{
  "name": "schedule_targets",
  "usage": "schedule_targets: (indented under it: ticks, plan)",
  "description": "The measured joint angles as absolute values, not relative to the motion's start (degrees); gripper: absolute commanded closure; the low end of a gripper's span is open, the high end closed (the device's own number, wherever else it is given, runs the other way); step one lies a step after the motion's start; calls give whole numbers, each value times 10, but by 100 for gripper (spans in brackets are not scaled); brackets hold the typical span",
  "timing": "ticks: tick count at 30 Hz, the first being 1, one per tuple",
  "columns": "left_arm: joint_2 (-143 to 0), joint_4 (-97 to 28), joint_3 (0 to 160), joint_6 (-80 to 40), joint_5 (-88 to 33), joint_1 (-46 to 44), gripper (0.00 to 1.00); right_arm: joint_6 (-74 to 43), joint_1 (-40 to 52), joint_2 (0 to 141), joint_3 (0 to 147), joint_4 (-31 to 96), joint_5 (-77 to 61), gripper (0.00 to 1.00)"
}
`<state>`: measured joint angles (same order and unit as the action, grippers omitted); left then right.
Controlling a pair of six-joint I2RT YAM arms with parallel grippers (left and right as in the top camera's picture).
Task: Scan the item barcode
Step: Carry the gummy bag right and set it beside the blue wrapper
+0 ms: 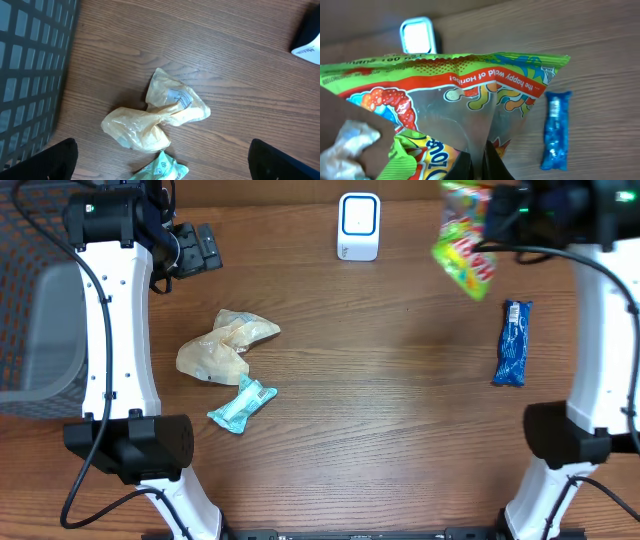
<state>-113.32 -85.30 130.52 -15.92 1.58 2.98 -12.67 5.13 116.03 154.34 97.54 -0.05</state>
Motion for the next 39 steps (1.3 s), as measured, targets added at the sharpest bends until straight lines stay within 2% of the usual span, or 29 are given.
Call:
schedule_targets:
  ticks: [7, 16, 29, 34, 37, 38, 39]
  plan:
    - [-1133, -853, 1305, -159, 16, 30, 0, -131, -23, 1139, 1513, 975, -32, 96]
    - [-1133, -853, 1305, -159, 16, 30, 0, -148, -130, 1034, 1288, 959, -22, 96]
    - [-1133, -853, 1305, -159, 16, 30, 0, -237, -242, 1013, 931, 706, 8, 96]
    - [-1133, -853, 1305, -159, 16, 30, 0, -246, -263, 1014, 842, 635, 4, 96]
    - [-1133, -853, 1305, -159, 16, 30, 0, -250, -267, 1014, 817, 614, 0, 86]
    - [-1133, -853, 1305, -159, 16, 30, 0, -249, -267, 1014, 814, 610, -3, 79]
    - [-1133, -853, 1305, -159, 16, 30, 0, -251, -266, 1014, 813, 609, -8, 69]
